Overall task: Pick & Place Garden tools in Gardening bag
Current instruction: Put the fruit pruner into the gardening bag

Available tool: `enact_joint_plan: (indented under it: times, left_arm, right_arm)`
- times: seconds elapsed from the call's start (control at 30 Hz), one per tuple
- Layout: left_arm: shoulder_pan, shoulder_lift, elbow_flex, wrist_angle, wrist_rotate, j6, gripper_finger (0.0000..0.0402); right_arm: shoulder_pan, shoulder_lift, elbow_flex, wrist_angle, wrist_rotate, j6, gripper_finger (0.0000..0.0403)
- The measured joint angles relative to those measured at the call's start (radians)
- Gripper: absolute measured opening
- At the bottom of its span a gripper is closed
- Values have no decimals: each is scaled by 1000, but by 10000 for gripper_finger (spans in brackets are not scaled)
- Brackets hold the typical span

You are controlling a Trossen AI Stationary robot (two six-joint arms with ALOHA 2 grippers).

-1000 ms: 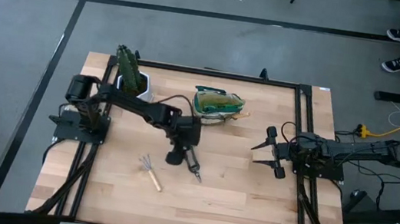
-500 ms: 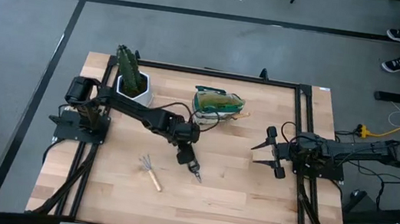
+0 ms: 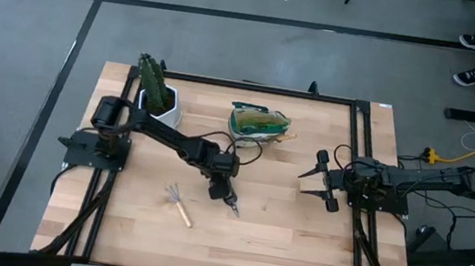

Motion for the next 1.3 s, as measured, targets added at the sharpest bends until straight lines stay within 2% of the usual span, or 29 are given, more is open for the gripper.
enact_joint_plan:
  times: [0.2, 0.3, 0.5, 0.53, 0.67, 1.13, 1.3]
  left_arm:
    - [-2, 16, 0, 32, -14, 45, 146]
    - [-10, 20, 0, 30, -20, 68, 111]
    - [-29, 22, 0, 30, -64, 111, 16]
    - [-33, 22, 0, 30, -74, 117, 11]
    - [-49, 17, 0, 20, -127, 156, 10]
    - [-119, -91, 0, 33, -497, 356, 6]
    - [-135, -137, 0, 96, -631, 490, 6]
  right_arm:
    - [0, 0, 0, 0, 0, 0, 219]
    - [0, 0, 0, 0, 0, 0, 219]
    - [0, 0, 0, 0, 0, 0, 219]
    - [0, 0, 0, 0, 0, 0, 219]
    - [0, 0, 0, 0, 0, 0, 219]
    - [0, 0, 0, 0, 0, 0, 219]
    - [0, 0, 0, 0, 0, 0, 219]
